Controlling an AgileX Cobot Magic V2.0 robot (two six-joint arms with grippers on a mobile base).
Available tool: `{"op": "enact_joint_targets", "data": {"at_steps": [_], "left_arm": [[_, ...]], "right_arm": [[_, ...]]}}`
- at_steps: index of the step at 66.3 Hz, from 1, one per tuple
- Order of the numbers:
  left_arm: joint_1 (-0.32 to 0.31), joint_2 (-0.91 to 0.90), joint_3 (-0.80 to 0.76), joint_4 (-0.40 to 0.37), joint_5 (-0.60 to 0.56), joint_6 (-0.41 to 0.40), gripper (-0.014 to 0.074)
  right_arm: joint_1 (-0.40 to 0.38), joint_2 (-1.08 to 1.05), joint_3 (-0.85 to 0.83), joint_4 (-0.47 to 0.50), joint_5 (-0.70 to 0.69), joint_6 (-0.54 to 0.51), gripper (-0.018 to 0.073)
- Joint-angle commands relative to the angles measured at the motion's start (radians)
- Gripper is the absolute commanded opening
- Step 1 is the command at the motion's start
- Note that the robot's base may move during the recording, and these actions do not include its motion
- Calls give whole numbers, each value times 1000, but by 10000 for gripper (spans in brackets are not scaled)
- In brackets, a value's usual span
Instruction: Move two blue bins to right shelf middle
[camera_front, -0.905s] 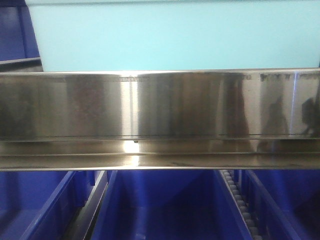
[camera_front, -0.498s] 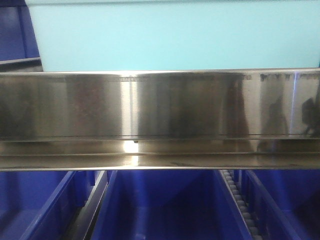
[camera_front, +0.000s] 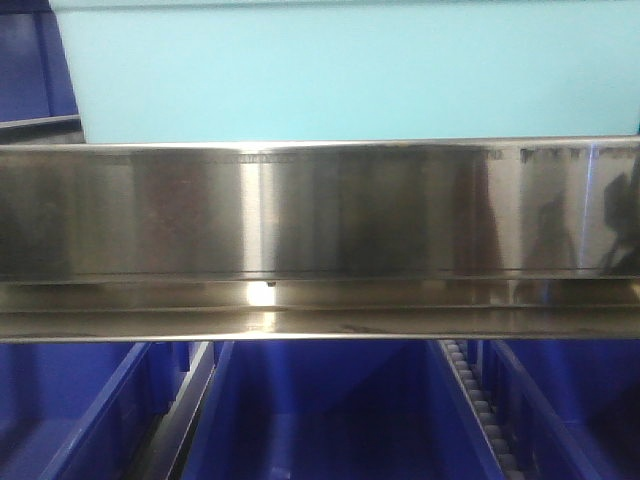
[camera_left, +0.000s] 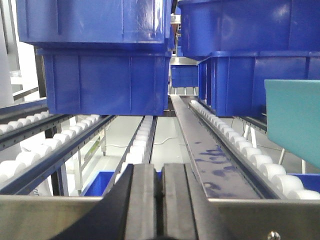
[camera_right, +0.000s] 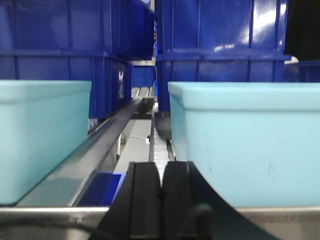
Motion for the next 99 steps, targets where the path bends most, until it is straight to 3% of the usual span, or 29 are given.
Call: {"op": "enact_joint_targets", "data": {"at_steps": [1, 16, 21, 30, 37, 45, 52, 61, 70, 77, 91, 99], "left_arm": [[-2, -3, -2, -3, -31, -6, -111], [-2, -3, -2, -55, -222, -6, -111], [-2, -3, -50, -55, -201, -6, -111], [-3, 11, -197, -43, -66, -6, -78], [-3, 69, -324, -43, 33, -6, 59], [-5, 166, -455, -43, 129, -6, 290], [-20, 245, -552, -43, 182, -6, 456], [-47, 369, -657, -43, 268, 0, 604], [-118, 486, -754, -43, 348, 0, 608], [-205, 611, -873, -43, 497, 0, 608], [-344, 871, -1167, -50, 798, 0, 595], [-377, 1024, -1323, -54, 909, -16, 574]], "right_arm": [[-3, -3, 0, -3, -42, -5, -162], [-3, -3, -37, -3, -43, -3, -162], [-3, -3, -122, -3, 11, -3, -162], [-3, 10, -306, -3, 165, -3, -141], [-3, 86, -421, -3, 190, -3, 20], [-3, 200, -496, -3, 189, -3, 367], [-3, 295, -525, -3, 186, -3, 578], [-3, 415, -582, -3, 190, -5, 570], [-3, 528, -696, -3, 279, -5, 570], [12, 627, -834, -3, 402, -5, 570], [159, 822, -1082, -3, 609, -5, 570], [249, 952, -1210, -3, 731, -5, 570]]}}
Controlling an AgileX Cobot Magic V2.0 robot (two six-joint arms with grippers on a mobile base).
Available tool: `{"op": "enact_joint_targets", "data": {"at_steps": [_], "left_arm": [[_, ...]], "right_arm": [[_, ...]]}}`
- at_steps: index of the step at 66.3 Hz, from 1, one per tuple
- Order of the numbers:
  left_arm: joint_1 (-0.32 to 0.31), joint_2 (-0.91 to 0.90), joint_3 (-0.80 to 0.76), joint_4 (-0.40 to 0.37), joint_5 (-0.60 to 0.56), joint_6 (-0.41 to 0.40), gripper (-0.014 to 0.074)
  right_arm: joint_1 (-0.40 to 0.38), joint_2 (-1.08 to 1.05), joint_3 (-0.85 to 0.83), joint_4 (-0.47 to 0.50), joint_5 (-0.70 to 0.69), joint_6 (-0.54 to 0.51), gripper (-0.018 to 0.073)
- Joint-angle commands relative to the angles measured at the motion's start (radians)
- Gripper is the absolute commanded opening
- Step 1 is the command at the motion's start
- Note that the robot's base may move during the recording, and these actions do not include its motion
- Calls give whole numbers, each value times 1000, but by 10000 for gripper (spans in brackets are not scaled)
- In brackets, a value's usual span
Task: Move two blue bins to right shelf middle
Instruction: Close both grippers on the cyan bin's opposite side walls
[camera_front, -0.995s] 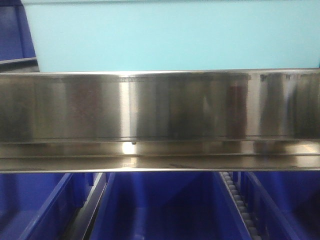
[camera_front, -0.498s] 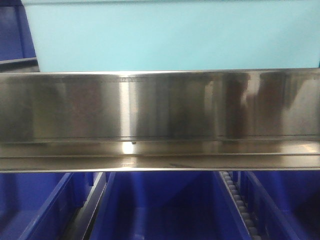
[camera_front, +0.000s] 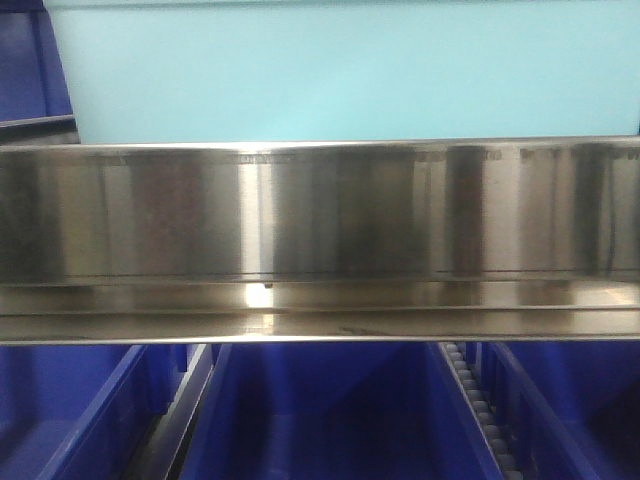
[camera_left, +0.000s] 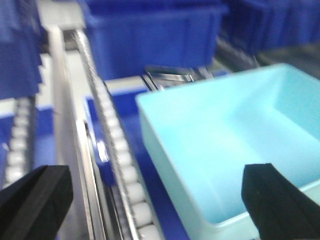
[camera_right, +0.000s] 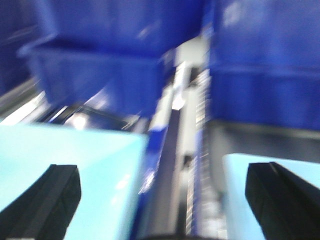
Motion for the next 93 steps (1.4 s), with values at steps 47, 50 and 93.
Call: {"op": "enact_joint_targets", "data": {"at_steps": [47, 50, 93], "left_arm": [[-20, 678, -381, -11, 336, -171, 570], [-20, 692, -381, -11, 328, -176, 570], [-20, 745, -381, -11, 322, -186, -110]], "right_arm": [[85, 690, -456, -3, 560, 103, 570], [85, 710, -456, -3, 560, 103, 570], [85, 788, -456, -3, 551, 103, -155]]}}
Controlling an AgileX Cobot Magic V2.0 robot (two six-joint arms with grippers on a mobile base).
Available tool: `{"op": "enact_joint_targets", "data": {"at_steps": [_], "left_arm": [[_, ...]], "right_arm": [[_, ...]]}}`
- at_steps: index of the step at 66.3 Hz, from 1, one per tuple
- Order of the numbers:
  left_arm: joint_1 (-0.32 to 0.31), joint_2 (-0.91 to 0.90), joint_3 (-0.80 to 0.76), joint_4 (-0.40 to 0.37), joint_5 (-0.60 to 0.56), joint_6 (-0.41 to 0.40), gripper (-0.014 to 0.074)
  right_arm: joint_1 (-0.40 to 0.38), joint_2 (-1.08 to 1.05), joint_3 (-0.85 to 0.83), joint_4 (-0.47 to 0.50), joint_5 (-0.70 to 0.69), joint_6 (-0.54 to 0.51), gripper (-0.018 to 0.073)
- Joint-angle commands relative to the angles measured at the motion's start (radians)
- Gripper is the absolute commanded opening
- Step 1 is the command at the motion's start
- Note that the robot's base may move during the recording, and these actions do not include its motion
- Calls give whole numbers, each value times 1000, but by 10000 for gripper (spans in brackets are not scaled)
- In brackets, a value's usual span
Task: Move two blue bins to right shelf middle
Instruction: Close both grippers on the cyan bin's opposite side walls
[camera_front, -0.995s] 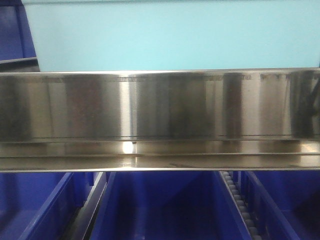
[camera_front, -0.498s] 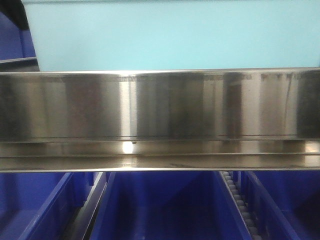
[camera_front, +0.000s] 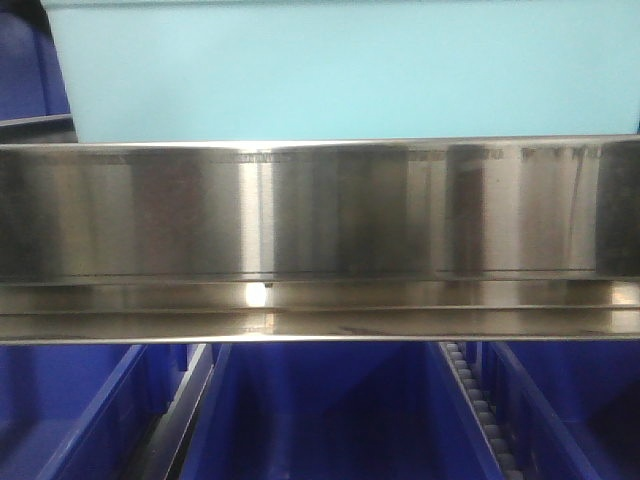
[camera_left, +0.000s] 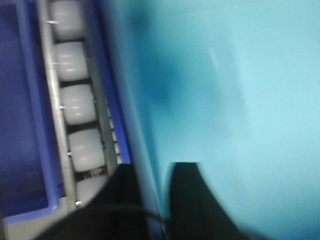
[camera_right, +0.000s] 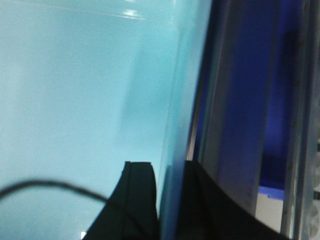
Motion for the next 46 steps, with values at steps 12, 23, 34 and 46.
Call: {"op": "enact_joint_targets", "data": {"at_steps": [12, 23, 34, 46], "left_arm": [[1, -3, -11, 11, -3, 2, -111], [1, -25, -28, 11, 5, 2, -111], [1, -67, -110, 11, 29, 2, -111], [1, -110, -256, 20, 64, 2, -111]], "right_arm": [[-4, -4, -6, -26, -4, -11, -153], [-4, -35, -7, -26, -12, -11, -153], [-4, -95, -24, -26, -59, -11, -153], [-4, -142, -137, -26, -52, -11, -153]]}}
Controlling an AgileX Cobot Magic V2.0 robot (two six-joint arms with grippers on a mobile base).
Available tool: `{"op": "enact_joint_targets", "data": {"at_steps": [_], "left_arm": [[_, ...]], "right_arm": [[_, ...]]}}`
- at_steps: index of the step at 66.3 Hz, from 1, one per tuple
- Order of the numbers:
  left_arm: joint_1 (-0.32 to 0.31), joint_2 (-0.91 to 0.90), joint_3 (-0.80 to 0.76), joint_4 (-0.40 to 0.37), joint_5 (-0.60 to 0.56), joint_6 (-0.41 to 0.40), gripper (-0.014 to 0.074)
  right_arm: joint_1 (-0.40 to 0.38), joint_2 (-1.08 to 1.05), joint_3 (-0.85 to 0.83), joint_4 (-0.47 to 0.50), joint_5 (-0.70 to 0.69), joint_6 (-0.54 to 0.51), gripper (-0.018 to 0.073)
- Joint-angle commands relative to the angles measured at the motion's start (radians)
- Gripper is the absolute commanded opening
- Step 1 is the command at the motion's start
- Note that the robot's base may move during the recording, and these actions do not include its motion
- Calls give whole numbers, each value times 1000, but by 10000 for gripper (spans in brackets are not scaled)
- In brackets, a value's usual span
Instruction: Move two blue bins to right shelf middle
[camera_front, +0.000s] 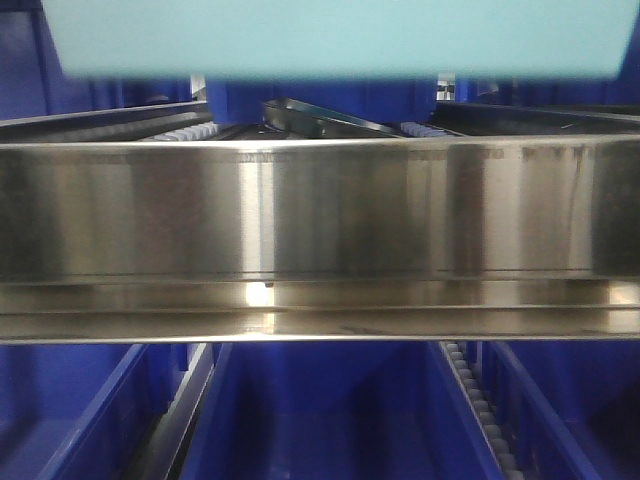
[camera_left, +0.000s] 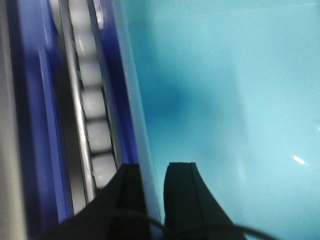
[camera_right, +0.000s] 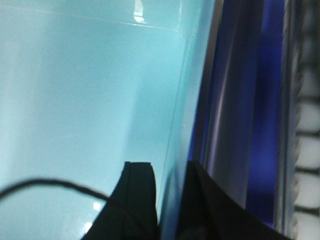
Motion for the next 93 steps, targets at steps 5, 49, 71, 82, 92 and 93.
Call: {"op": "enact_joint_targets", "data": {"at_steps": [5, 49, 71, 82, 92, 93], "left_arm": [[1, -58, -130, -15, 9, 8, -111], [1, -86, -268, -13, 7, 8, -111], [1, -86, -268, -13, 1, 8, -111], [1, -86, -268, -13, 1, 8, -111], [1, -86, -268, -13, 1, 8, -111], [1, -86, -268, -13, 1, 8, -111]], "right_arm": [[-4, -39, -131, -32, -10, -21, -153], [-4, -49, -369, -32, 36, -21, -153], [-4, -49, -369, -32, 34, -21, -153], [-4, -49, -369, -32, 34, -21, -153], [-4, -49, -369, -32, 34, -21, -153], [-4, -49, -369, -32, 34, -21, -153]]}}
